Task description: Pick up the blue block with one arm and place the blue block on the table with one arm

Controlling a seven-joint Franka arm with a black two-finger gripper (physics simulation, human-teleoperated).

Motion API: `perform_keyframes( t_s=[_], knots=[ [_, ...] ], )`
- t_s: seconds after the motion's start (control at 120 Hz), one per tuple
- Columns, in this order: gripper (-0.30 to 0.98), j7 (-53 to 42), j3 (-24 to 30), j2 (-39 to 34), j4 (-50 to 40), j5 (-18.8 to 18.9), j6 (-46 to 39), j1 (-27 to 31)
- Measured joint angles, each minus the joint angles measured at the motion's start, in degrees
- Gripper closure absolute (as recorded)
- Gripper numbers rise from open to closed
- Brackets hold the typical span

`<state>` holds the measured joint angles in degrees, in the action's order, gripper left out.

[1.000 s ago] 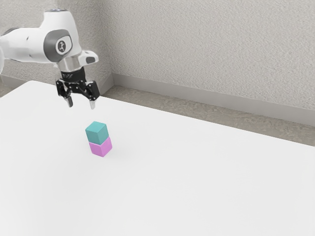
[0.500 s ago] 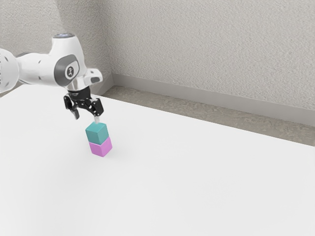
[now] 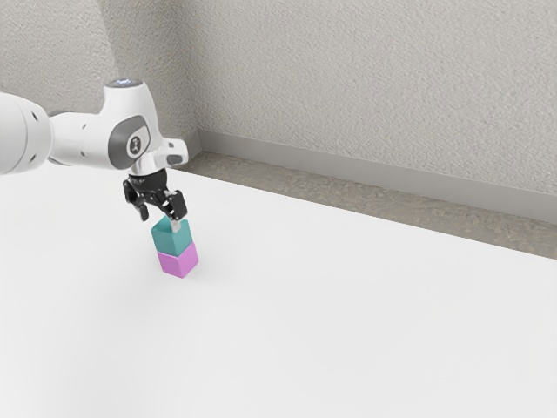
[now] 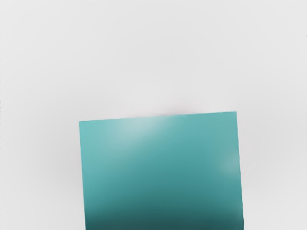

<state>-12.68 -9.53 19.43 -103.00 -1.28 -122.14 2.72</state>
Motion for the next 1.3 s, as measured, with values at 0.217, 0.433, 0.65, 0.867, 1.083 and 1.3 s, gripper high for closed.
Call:
perform_keyframes(
  t_s=[0.217, 0.433, 0.65, 0.867, 1.083, 1.3],
  knots=[
    [0.0, -1.72, -0.04, 1.22, 0.15, -0.12, -0.27, -0.05],
    [0.0, -2.87, -0.04, 3.43, 0.41, -0.23, -0.39, 0.0],
    [0.07, -3.62, -0.04, 4.08, 0.56, -0.35, -0.43, 0.21],
    [0.25, -4.13, -0.05, 4.03, 0.9, -0.33, -0.46, 0.3],
    [0.36, -4.11, 0.21, 2.58, 1.13, 0.14, -0.58, -0.67],
    [0.42, -3.76, 0.53, 1.87, 3.82, 0.66, -0.37, -5.53]
  ],
)
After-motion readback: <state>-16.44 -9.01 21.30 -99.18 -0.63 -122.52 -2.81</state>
